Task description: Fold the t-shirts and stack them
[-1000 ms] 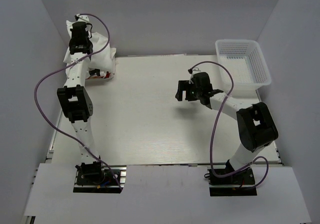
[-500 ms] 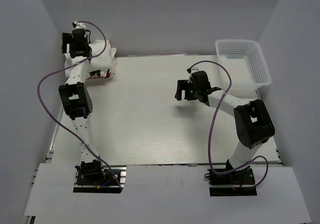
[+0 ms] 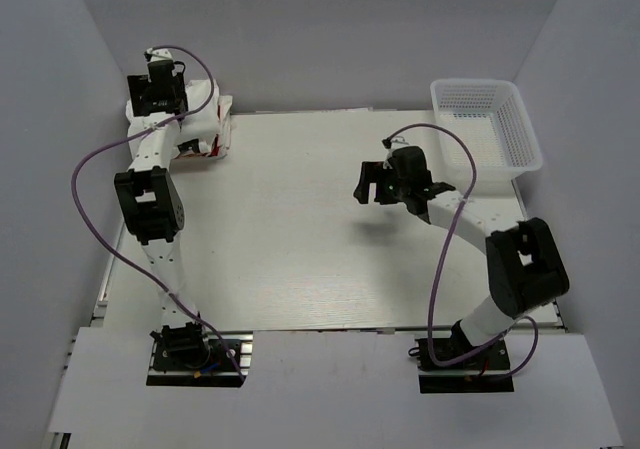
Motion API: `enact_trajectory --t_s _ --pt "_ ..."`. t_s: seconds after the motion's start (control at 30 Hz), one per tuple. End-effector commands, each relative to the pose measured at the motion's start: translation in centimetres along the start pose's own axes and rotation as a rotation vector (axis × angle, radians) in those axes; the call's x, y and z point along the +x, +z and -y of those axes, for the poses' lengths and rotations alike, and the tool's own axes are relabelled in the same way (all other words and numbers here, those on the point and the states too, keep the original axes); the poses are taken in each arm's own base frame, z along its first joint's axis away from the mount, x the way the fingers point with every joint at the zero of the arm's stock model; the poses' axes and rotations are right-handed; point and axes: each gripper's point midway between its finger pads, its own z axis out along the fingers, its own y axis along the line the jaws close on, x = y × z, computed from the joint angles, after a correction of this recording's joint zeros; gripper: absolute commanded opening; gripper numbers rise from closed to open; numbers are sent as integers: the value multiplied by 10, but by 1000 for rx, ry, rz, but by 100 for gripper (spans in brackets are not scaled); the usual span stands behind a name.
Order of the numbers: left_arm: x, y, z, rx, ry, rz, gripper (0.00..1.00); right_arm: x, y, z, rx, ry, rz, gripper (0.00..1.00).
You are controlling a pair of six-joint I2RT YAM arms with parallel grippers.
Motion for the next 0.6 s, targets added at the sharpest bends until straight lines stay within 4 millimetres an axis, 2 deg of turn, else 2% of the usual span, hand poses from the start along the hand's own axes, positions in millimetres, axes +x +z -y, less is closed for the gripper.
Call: enact_trajectory --t_s 0.0,0.03,0.07,0.13,0.2,0.23,0.27,0.3,0.33,0.4,0.43,0.47,0.5,0.53,0.57 --pt "-46 -65 11 246 -195 37 100 -28 -35 -12 -35 6 142 90" --pt "-54 -71 14 282 -222 77 100 -23 -37 -11 -33 10 140 90" --pt "-50 -79 16 313 -235 78 100 -23 -41 -8 -26 8 147 90" --pt "-54 -85 23 364 -266 88 100 -21 -53 -10 -30 14 163 90" --pt "-59 -102 29 444 -294 61 100 -22 -63 -11 -35 15 181 90" --pt "-49 -111 34 484 -294 8 100 -16 -67 -10 -38 21 188 90" --pt "-46 -121 39 529 -328 -18 100 -24 -74 -14 -54 17 231 90" --pt "-43 -140 51 635 -334 -34 100 -17 -75 -13 -55 29 230 90" --pt "-39 -172 57 701 -349 -38 100 -20 -81 -12 -54 39 264 90" --pt "-38 -220 65 822 -381 5 100 -20 -90 -14 -61 60 287 90" --pt "4 -236 75 848 -386 -54 100 -21 -99 -14 -67 67 312 90" --pt "-33 -284 56 895 -490 87 100 -15 -100 -13 -69 91 309 90" --pt "-26 -300 50 900 -540 92 100 -13 -101 -13 -69 102 311 90" --pt "10 -308 55 907 -559 32 100 -7 -106 -12 -73 108 318 90" --pt "14 -322 52 932 -582 50 100 -5 -108 -13 -81 140 317 90"
